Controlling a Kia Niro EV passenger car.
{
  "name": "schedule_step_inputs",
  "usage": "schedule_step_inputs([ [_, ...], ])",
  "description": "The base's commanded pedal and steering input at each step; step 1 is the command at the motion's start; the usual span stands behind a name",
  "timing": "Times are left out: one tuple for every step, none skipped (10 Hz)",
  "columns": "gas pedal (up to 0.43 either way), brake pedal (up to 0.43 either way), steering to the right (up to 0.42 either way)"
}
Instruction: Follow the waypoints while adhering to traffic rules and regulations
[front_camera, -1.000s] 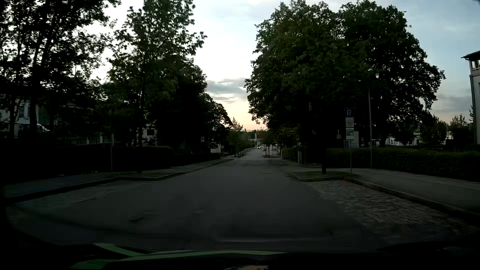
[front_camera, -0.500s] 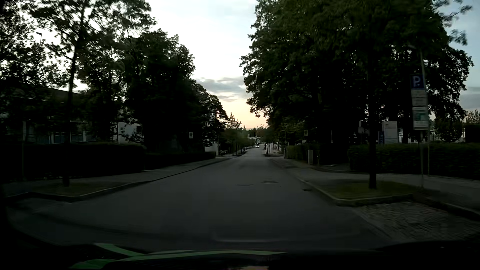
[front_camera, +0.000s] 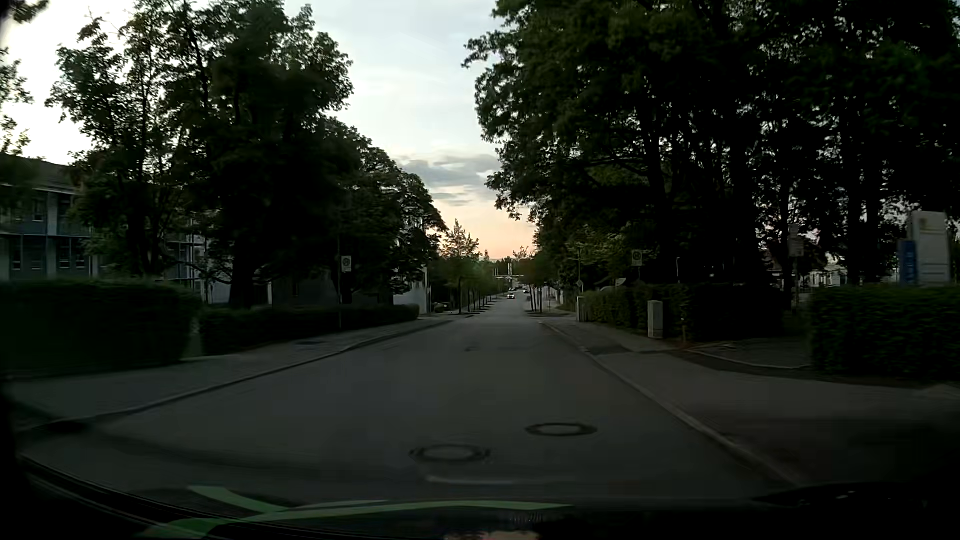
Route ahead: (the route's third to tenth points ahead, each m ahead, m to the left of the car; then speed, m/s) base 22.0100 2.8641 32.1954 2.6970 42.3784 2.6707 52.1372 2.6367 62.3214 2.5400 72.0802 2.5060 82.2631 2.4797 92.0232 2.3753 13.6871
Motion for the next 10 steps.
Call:
schedule_step_inputs([
  [0.0, 0.22, -0.002],
  [0.0, 0.232, -0.002],
  [0.0, 0.213, -0.003],
  [0.0, 0.213, -0.004],
  [0.0, 0.207, -0.004],
  [0.0, 0.134, -0.005],
  [0.0, 0.0, -0.005],
  [0.0, 0.0, -0.004],
  [0.0, 0.0, -0.004],
  [0.0, 0.0, -0.004],
])
